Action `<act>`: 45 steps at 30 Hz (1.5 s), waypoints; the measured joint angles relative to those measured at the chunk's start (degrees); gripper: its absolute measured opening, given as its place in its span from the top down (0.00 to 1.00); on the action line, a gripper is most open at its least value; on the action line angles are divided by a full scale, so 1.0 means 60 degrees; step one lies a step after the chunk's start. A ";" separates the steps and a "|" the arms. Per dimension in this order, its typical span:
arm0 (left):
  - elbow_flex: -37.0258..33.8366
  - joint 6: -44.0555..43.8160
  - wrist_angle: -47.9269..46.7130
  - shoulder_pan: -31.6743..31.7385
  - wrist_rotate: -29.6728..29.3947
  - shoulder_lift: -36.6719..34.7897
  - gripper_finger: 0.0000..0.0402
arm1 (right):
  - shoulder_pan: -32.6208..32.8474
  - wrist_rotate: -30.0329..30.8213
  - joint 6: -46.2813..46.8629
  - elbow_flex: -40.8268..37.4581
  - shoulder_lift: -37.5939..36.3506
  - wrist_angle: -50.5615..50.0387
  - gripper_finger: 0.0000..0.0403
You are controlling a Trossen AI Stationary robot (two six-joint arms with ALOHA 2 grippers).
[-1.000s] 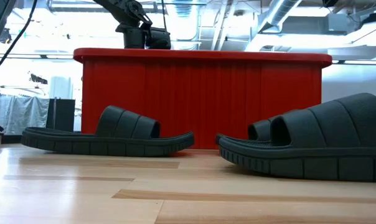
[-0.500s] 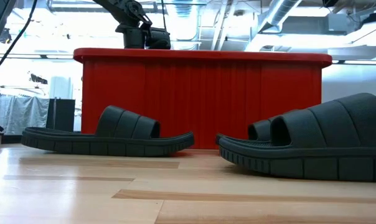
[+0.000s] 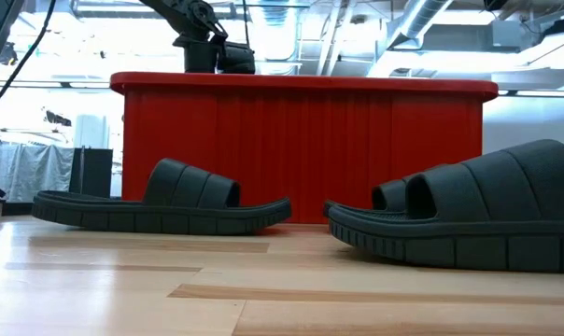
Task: Pick and place slides into bin
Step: Put the black slide into the red bin
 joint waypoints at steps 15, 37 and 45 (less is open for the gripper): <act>0.3743 -0.1809 -0.1963 0.0081 0.0116 -0.0007 0.56 | -0.0001 0.0000 -0.0003 -0.0004 -0.0001 -0.0001 1.00; 0.4584 -0.5930 0.2568 -0.3149 0.2044 -0.3524 0.56 | 0.0001 0.0000 0.0000 -0.0003 -0.0001 0.0002 1.00; 0.1173 -0.6607 0.6180 -0.5540 0.0512 -0.4528 0.56 | 0.0001 0.0000 0.0000 0.0000 -0.0001 0.0000 1.00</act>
